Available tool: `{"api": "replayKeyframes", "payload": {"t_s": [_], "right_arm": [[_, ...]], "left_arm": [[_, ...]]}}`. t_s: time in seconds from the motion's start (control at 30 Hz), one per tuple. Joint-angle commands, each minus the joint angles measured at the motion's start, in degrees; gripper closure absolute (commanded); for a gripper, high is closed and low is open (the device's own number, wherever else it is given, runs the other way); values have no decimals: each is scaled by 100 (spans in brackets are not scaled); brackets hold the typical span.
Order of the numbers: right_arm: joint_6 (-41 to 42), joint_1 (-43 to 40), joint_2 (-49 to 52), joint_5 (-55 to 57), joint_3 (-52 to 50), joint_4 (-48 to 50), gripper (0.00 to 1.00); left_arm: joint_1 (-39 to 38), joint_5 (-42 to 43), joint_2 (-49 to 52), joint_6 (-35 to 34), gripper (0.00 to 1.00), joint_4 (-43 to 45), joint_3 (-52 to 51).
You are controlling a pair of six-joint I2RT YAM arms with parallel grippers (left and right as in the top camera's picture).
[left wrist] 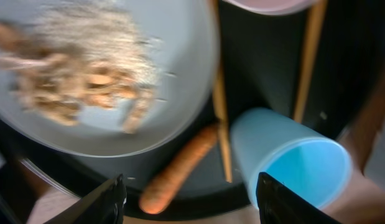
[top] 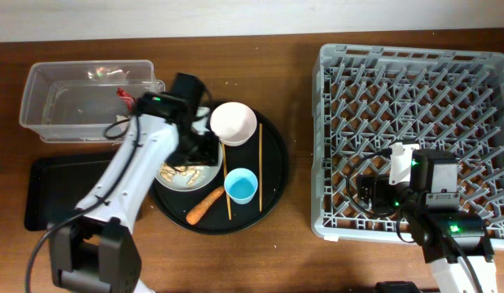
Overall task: Sort waste into correct bins and load items into the dishwasher rack
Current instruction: 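Grasp the blue cup with the left gripper and lift it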
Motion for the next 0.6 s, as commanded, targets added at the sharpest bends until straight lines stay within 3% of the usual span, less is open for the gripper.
{"api": "replayKeyframes", "payload": {"t_s": [0.0, 0.1, 0.2, 0.23, 0.3, 0.33, 0.5, 0.57], "right_arm": [[50, 31, -2, -33, 96, -20, 2], [50, 31, -2, -33, 96, -20, 2], [50, 31, -2, -33, 96, -20, 2], [50, 31, -2, -33, 96, -20, 2], [50, 31, -2, -33, 96, -20, 2], [50, 31, -2, -33, 96, -22, 2], [48, 31, -2, -13, 96, -22, 2], [378, 28, -4, 507, 96, 46, 2]], "left_arm": [[-667, 105, 81, 50, 34, -15, -66], [-1097, -461, 114, 31, 34, 61, -293], [-1220, -487, 365, -105, 37, 282, -553], [-1224, -490, 479, -103, 47, 289, -566], [-1224, -487, 656, -103, 89, 348, -566], [-1224, -487, 667, -103, 99, 415, -564], [-1137, -442, 662, -96, 100, 321, -199], [-872, 146, 662, 138, 100, 262, 149]]}}
